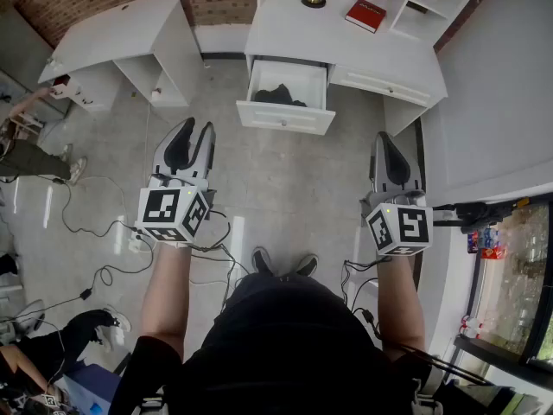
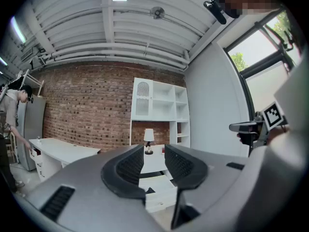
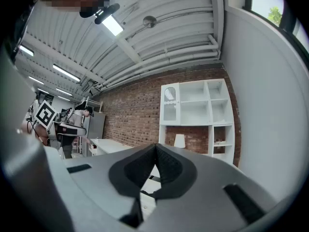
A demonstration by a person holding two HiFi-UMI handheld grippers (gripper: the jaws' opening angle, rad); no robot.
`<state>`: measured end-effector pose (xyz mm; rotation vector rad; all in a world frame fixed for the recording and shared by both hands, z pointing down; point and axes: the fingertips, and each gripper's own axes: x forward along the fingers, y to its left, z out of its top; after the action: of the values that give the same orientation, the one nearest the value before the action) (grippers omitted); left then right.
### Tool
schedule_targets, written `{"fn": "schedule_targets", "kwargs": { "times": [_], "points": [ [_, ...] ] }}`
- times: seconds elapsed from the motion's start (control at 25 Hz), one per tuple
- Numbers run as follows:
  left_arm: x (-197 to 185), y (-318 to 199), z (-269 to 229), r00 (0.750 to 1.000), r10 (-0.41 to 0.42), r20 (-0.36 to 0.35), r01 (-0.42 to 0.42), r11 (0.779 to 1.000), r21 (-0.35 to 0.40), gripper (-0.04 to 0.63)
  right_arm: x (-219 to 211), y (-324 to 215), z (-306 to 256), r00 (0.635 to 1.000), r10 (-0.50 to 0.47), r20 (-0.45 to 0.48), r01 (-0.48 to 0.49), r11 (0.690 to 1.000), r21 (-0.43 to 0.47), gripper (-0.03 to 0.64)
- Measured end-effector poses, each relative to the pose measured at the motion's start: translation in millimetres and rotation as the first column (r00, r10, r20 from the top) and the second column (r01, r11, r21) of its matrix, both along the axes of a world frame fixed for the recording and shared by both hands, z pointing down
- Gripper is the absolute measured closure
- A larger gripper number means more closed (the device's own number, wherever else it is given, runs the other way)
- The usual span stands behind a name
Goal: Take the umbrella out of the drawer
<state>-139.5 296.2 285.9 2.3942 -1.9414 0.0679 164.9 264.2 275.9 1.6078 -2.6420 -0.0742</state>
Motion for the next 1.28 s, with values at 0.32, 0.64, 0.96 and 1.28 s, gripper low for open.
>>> {"fn": "schedule_targets", "kwargs": {
  "times": [0.32, 0.64, 0.96, 1.28],
  "points": [
    [-5, 4, -2, 1.000, 0.004, -0.003, -0.004, 1.000, -0.003, 0.465, -1, 4, -3, 1.000, 0.010, -0.006, -0.010, 1.000, -0.002, 0.617],
    [-15, 15, -18, 0.998, 0.040, -0.041, -0.037, 0.997, 0.065, 0.463, -7, 9, -7, 0.998, 0.014, 0.065, -0.013, 1.000, -0.013, 0.615],
    [-41, 31, -20, 0.994, 0.091, -0.054, -0.086, 0.992, 0.092, 0.414, -36, 23, -14, 0.999, 0.019, 0.037, -0.018, 1.000, -0.016, 0.430],
    [-44, 22, 11, 0.986, 0.121, -0.112, -0.117, 0.992, 0.036, 0.376, -45, 13, -3, 1.000, 0.004, 0.009, -0.004, 1.000, -0.029, 0.430]
  ]
}}
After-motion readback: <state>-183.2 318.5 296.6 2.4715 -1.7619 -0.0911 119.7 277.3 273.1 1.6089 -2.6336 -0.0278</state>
